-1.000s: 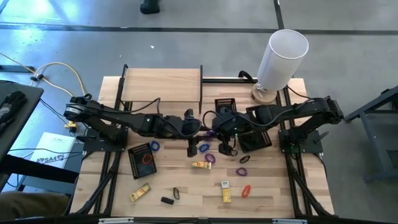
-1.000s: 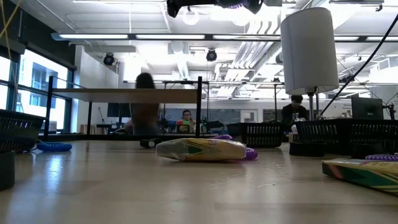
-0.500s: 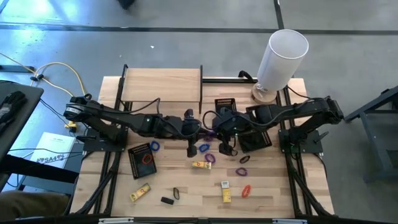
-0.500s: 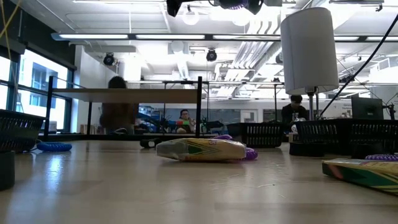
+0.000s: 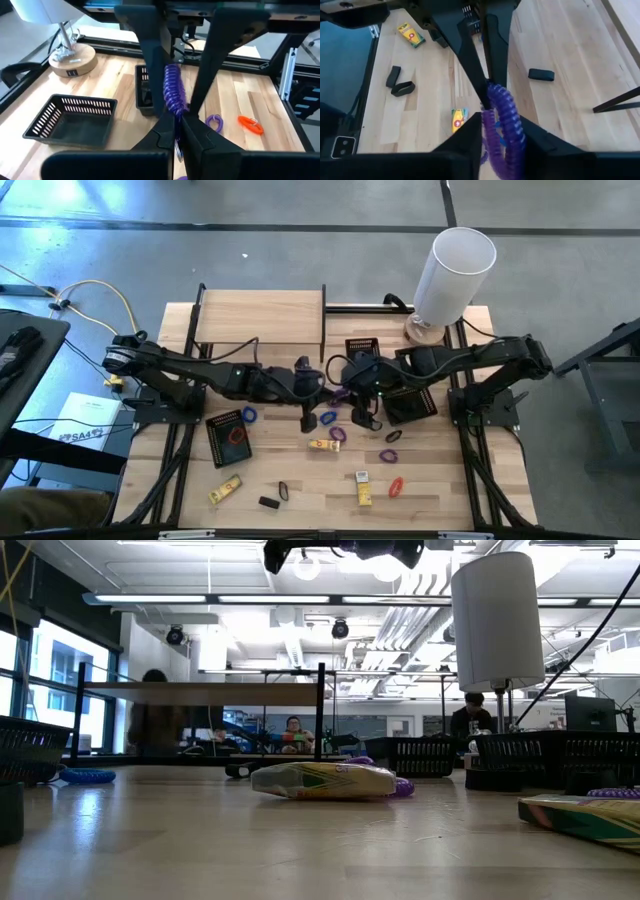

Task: Pick & Place Office Desk Supplies
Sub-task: Put the purple spring keychain into the bottom left black bin

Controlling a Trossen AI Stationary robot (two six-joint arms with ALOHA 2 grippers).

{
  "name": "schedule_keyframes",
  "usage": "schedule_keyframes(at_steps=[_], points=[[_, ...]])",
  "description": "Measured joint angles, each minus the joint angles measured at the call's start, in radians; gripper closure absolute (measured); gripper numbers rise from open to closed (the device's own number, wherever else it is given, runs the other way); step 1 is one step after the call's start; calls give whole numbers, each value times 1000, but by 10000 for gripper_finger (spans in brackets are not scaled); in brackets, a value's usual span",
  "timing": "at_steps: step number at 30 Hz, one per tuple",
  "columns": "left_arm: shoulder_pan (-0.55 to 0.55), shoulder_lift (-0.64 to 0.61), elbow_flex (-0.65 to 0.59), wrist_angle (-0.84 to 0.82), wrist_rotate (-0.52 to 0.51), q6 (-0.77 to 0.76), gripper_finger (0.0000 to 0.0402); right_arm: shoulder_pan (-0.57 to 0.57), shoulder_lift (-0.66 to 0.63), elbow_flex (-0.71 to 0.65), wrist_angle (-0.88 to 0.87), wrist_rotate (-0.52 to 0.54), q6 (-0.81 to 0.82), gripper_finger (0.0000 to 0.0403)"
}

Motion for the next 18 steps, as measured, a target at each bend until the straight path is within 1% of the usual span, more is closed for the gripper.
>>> schedule_keyframes(at_steps=[6,10,13,14,18], points=[[3,0,0,-4,-3,-20,399,0,0,0,20,0,26,222],[-15,-35,0,-72,-13,-43,399,0,0,0,40,-1,30,172],[-38,-90,0,-159,-71,-77,400,0,0,0,38,-3,42,155],[-44,-109,0,-187,-72,-103,400,0,0,0,37,-3,37,152],[-45,-168,0,-285,-8,-217,400,10,0,0,37,36,7,152]])
